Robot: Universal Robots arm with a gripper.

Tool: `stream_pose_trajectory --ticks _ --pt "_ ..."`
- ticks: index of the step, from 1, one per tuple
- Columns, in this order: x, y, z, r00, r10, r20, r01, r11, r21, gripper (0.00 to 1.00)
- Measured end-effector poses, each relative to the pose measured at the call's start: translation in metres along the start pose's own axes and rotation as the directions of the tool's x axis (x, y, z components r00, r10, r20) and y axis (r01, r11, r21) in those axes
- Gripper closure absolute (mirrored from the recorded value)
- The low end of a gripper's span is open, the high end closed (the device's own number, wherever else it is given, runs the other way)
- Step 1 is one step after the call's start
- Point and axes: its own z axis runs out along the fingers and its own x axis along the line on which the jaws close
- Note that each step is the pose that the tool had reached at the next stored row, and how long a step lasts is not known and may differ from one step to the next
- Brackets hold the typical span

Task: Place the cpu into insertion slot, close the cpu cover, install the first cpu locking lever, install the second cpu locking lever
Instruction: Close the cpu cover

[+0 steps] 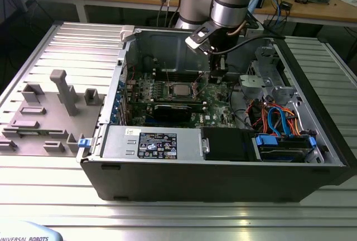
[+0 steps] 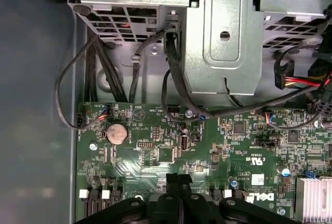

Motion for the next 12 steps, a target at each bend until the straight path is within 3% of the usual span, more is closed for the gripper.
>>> stream_pose_trajectory --ticks 12 --pt "0.0003 -0.0124 -0.0005 1.0000 0.000 0.0001 0.000 1.0000 0.0000 0.89"
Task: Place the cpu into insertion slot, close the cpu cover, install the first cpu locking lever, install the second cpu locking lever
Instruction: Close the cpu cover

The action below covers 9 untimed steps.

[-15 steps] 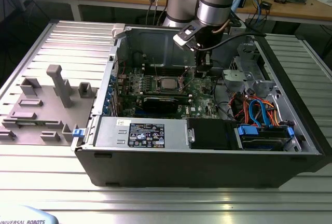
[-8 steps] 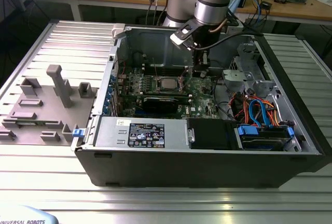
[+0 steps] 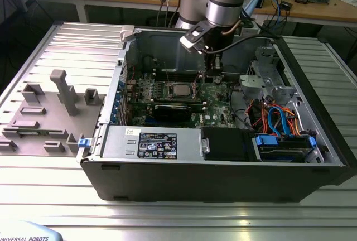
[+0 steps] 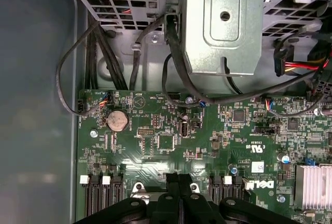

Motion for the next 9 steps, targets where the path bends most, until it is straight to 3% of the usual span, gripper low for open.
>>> stream_pose_trajectory --ticks 9 --pt "0.0002 -0.0086 0.0000 1.0000 0.000 0.0000 0.000 1.0000 0.0000 0.89"
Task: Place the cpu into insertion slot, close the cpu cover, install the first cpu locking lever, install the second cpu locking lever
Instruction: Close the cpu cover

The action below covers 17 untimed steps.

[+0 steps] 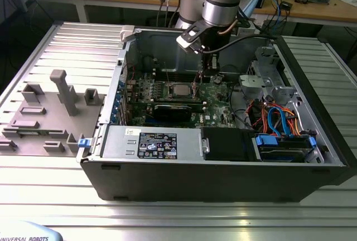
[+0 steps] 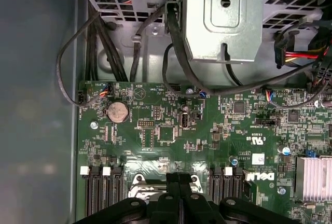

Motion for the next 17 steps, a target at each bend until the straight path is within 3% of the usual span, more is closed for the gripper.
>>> stream_pose_trajectory --ticks 17 --pt "0.0004 -0.0129 0.0000 1.0000 0.000 0.0000 0.000 1.0000 0.0000 0.89"
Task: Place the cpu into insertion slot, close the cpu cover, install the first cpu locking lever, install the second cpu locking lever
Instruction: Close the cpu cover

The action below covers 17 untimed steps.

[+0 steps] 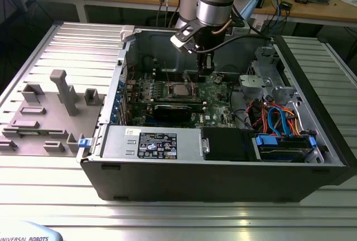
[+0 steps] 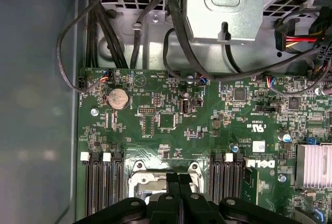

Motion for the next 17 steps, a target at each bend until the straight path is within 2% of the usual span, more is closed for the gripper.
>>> stream_pose_trajectory --ticks 5,9,10,13,17 --pt "0.0003 -0.0051 0.0016 1.0000 0.000 -0.0002 0.000 1.0000 0.0000 0.89" --pt "0.0007 -0.0144 0.0066 1.0000 -0.004 -0.0052 0.004 1.0000 -0.0004 0.89" --pt "0.0009 -0.0177 0.0081 1.0000 -0.006 -0.0068 0.006 1.0000 -0.0005 0.89" --pt "0.0016 -0.0348 0.0127 0.9998 -0.009 -0.0149 0.009 1.0000 -0.0010 0.89" --pt "0.0024 -0.0481 0.0196 0.9997 -0.016 -0.0181 0.016 0.9999 -0.0015 0.89"
